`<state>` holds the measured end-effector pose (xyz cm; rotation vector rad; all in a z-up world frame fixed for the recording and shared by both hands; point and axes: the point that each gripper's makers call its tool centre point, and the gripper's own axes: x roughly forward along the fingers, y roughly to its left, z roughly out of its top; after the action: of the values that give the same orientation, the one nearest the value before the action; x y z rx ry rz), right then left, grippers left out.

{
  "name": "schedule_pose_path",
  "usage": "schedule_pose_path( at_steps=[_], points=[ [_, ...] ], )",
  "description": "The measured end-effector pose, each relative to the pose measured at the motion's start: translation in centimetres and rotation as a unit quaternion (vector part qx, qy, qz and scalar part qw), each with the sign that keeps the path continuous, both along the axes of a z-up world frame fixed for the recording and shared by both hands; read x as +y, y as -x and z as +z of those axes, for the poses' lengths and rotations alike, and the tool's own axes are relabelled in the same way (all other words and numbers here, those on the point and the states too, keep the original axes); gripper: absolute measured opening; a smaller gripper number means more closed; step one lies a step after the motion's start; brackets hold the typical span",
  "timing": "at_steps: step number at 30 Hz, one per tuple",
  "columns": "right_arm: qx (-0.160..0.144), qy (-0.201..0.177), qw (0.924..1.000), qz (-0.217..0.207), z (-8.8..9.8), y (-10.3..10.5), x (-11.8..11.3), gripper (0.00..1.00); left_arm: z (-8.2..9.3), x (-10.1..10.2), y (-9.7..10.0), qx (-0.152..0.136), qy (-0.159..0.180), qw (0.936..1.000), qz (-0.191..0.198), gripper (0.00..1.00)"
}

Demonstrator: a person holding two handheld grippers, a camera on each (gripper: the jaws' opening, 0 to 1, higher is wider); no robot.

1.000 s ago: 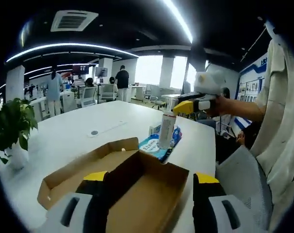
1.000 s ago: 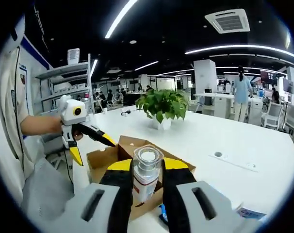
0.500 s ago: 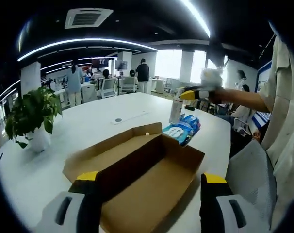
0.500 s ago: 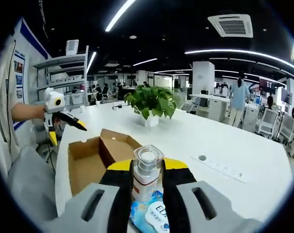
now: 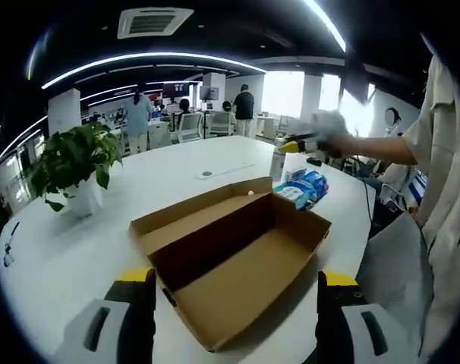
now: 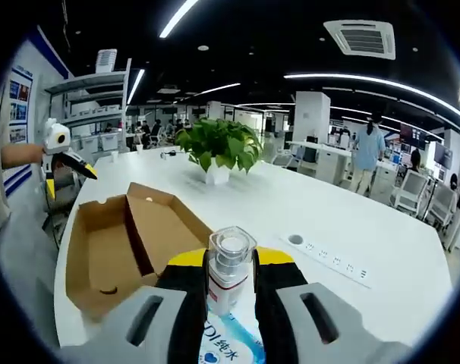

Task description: Operate the shoe box by opening the lid, removing the specified soft item, and placing it in the target area until the item is outside and the box remains undamaged.

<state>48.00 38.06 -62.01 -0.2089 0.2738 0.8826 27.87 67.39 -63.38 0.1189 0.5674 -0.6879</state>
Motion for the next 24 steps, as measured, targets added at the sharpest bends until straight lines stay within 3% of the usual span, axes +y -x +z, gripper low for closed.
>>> schedule_pose_path(
  at_steps=[7,16,24],
  points=[
    [-0.002,0.021,0.9998,-0.006,-1.7,-1.3,-0.7,0.20,-0.9,0.7,0.7,0.010,-0.009,0.9998,0.012,0.89],
    [-0.003,0.058,0.9982,0.013,-4.3,-1.7,-1.1,0.20,-1.5,1.5,1.4,0.021,-0.012,0.9992,0.032,0.88],
    [0.006,0.067,0.9977,0.009,-6.1,-1.7,-1.8,0.20,-2.2,1.9,2.0,0.032,-0.016,0.9984,0.044,0.87]
  ],
)
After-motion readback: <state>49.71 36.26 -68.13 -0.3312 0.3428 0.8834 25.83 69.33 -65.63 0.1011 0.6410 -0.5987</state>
